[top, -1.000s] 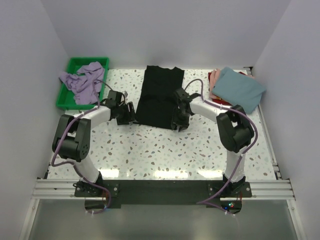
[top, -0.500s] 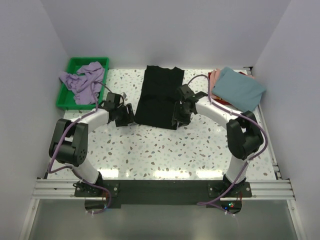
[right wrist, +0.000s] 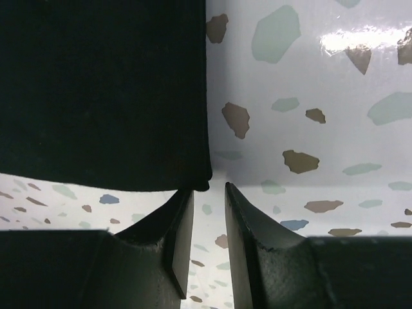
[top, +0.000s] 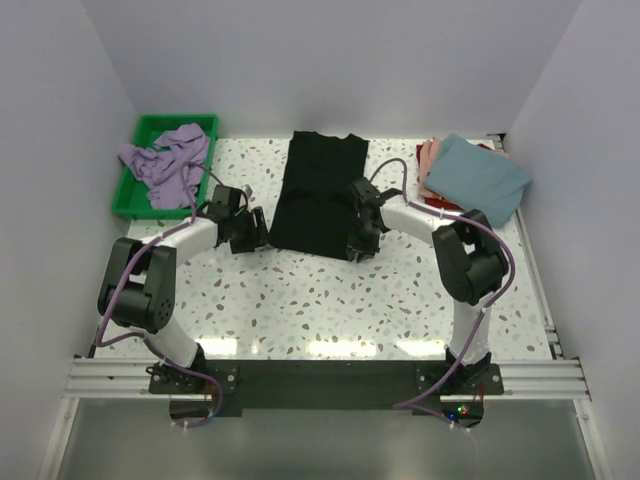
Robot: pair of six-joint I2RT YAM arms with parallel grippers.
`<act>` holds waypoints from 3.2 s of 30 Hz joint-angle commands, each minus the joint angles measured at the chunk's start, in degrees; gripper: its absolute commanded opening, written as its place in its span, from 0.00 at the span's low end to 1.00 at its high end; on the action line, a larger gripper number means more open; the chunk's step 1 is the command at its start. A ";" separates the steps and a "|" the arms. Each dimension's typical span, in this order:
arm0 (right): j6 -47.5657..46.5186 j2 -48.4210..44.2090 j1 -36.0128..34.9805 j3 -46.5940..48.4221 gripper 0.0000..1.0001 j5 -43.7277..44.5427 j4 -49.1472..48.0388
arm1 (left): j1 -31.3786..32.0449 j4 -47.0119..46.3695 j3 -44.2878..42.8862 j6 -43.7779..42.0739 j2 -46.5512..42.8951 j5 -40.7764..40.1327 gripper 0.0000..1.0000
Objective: Fold and stack the t-shirts
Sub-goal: Fold the tshirt
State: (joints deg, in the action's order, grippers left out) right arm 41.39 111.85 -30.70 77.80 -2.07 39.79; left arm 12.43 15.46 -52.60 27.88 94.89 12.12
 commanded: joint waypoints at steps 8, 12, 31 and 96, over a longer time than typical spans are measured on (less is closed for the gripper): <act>-1.92 0.74 0.90 1.83 0.27 -0.30 -0.68 | -0.21 -0.96 -1.28 -0.63 -2.43 -0.78 0.63; -1.49 -1.72 0.82 2.18 0.32 -2.68 2.21 | -0.21 -1.05 -1.28 -0.54 -1.82 -0.69 0.63; -0.78 2.93 1.78 6.76 0.30 -1.19 3.28 | -0.21 -0.96 -2.33 -0.63 -1.29 -0.78 0.63; -1.48 7.77 1.78 6.05 0.00 -1.71 4.33 | 2.87 0.80 -4.27 0.42 10.76 3.09 0.00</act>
State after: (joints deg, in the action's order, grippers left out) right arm 41.04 117.27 -28.84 83.83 -6.00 42.35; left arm 14.33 14.11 -58.50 28.49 103.48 14.63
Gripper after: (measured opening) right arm 0.062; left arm 0.027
